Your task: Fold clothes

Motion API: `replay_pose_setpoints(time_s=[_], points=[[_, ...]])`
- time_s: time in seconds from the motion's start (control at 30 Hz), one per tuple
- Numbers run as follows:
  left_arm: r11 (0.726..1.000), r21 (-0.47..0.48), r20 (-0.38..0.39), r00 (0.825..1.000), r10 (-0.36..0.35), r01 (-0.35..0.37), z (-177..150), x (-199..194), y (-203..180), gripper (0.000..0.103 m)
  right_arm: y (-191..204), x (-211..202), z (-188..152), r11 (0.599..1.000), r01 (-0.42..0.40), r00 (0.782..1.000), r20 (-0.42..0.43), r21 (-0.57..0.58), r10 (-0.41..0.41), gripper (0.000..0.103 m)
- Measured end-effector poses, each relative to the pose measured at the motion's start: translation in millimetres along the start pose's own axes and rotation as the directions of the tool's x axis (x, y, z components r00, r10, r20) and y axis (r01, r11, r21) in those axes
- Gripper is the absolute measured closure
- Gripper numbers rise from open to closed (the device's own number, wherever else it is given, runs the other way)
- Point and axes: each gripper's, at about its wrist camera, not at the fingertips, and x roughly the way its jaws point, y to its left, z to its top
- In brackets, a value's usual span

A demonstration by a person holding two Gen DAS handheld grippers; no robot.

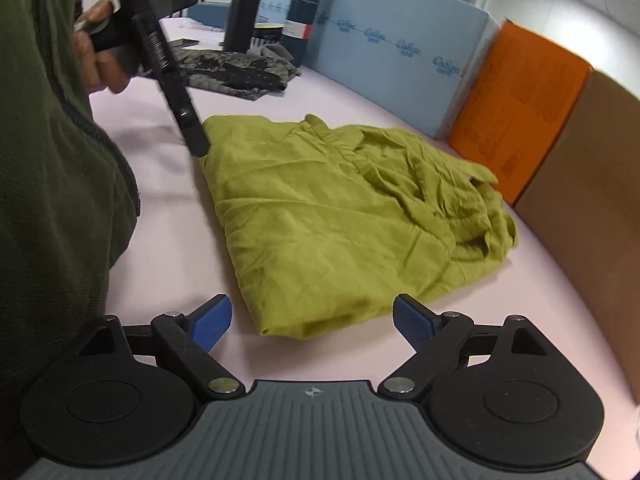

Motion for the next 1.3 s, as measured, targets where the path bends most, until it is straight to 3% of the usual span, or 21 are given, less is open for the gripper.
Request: replay_pose_setpoints(time_s=[0.1,0.17,0.2,0.23,0.27,0.3,0.4,0.57,0.67,0.73,0.83,0.93,1.07,1.17,1.23,1.3], points=[[1.000,-0.031,0.020,1.000,-0.001,0.001,2,2,-2,0.022,8,14,-1,0.993,0.037,0.999,0.032,-0.113,-0.034,0.013],[0.999,-0.025,0.030,0.999,0.022,-0.022,3,4,-4,0.033,11,23,-3,0.983,0.072,0.996,0.059,-0.168,-0.063,0.014],[0.999,-0.017,0.032,0.999,0.042,-0.041,4,4,-6,0.048,11,26,-4,0.979,0.086,0.994,0.081,-0.183,-0.072,0.018],[0.998,-0.007,0.032,0.997,0.065,-0.064,4,5,-9,0.066,9,30,-3,0.980,0.079,0.994,0.083,-0.180,-0.064,0.027],[0.997,0.002,0.027,0.997,0.077,-0.077,5,6,-10,0.077,2,34,-1,0.990,0.031,0.998,0.055,-0.137,-0.024,0.072],[0.996,0.009,0.021,0.996,0.083,-0.084,5,6,-11,0.091,-4,37,3,0.996,0.007,0.999,0.034,-0.084,-0.004,0.095],[0.992,0.064,0.051,0.993,0.108,-0.111,5,-3,-22,0.094,-15,36,17,0.999,-0.043,0.999,0.016,-0.002,0.044,0.095],[0.986,0.118,0.060,0.992,0.108,-0.114,6,-28,-33,0.094,-41,12,37,0.970,-0.192,0.981,0.033,0.148,0.189,0.094],[0.984,0.146,0.029,0.995,0.097,-0.100,5,-39,-39,0.094,-54,3,41,0.911,-0.320,0.945,0.024,0.260,0.325,0.094],[0.980,0.174,0.007,0.995,0.095,-0.094,8,-43,-44,0.094,-63,-1,42,0.872,-0.358,0.930,0.045,0.332,0.365,0.094],[0.975,0.195,0.023,0.995,0.100,-0.103,35,-47,-54,0.094,-91,2,46,0.808,-0.371,0.925,0.101,0.457,0.367,0.094],[0.970,0.194,0.042,0.989,0.142,-0.147,83,-40,-59,0.093,-125,11,53,0.756,-0.351,0.934,0.151,0.552,0.323,0.094],[0.953,0.163,0.075,0.966,0.246,-0.255,154,-7,-59,0.087,-167,42,60,0.694,-0.269,0.960,0.125,0.668,0.252,0.094],[0.939,0.127,0.112,0.945,0.307,-0.321,195,15,-60,0.071,-190,66,59,0.664,-0.190,0.978,0.078,0.723,0.195,0.094],[0.944,0.113,0.170,0.943,0.288,-0.309,207,12,-62,0.041,-199,81,57,0.657,-0.149,0.984,0.047,0.739,0.171,0.094],[0.950,0.126,0.211,0.944,0.255,-0.285,207,6,-63,0.032,-203,89,53,0.646,-0.117,0.989,0.026,0.754,0.148,0.094]])
